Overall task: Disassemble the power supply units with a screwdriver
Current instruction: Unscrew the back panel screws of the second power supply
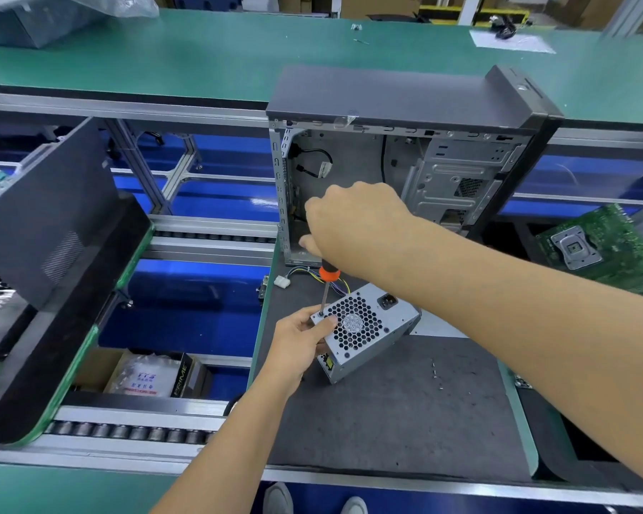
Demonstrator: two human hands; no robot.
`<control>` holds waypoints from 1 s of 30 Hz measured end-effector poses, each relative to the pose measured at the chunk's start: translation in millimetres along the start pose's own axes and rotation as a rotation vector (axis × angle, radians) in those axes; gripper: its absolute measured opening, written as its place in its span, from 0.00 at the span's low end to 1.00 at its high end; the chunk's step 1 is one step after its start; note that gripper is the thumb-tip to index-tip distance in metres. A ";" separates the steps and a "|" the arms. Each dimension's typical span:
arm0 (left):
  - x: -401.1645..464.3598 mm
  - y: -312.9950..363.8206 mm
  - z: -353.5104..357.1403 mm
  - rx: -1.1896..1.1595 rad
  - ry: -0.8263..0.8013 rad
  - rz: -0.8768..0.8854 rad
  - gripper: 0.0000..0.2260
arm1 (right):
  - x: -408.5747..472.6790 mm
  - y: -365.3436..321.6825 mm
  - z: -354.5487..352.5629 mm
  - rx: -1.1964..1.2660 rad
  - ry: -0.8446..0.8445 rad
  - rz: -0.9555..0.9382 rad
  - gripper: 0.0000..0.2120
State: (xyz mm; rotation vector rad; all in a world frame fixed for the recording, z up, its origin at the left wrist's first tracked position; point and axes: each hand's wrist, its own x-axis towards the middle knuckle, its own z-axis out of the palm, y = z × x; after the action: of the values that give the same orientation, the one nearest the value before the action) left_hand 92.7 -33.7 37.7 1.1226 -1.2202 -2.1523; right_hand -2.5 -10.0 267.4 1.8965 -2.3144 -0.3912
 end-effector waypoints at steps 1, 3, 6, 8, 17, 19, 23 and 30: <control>0.3 -0.3 0.0 0.001 -0.001 0.000 0.09 | -0.1 1.1 3.1 0.034 0.001 -0.015 0.05; 0.6 -0.4 -0.1 0.002 -0.001 -0.001 0.09 | 0.4 3.1 5.8 0.084 -0.027 -0.081 0.09; 1.3 -0.6 0.0 0.010 0.004 -0.006 0.08 | -0.7 6.3 1.4 0.177 -0.109 -0.158 0.13; 1.1 -0.2 0.2 0.012 0.003 -0.006 0.08 | -2.4 5.1 -2.4 0.213 -0.163 -0.170 0.15; 1.8 -0.3 -0.6 0.013 0.002 -0.003 0.09 | -5.0 3.6 1.0 -0.044 -0.015 -0.045 0.10; 1.8 -0.4 -0.7 0.015 0.000 0.000 0.09 | -3.9 4.9 5.6 -0.045 -0.004 -0.071 0.07; 1.4 0.3 -0.6 0.003 0.001 -0.002 0.09 | -1.2 9.0 4.2 0.088 -0.071 -0.174 0.12; -0.9 1.0 0.0 0.004 -0.003 0.009 0.08 | -3.1 -2.1 -4.1 0.090 -0.238 0.003 0.27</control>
State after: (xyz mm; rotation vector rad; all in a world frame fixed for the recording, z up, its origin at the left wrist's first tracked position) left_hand 93.1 -33.6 38.9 1.1140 -1.2294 -2.1464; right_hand 1.1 -7.9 270.9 1.9850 -2.5221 -0.5496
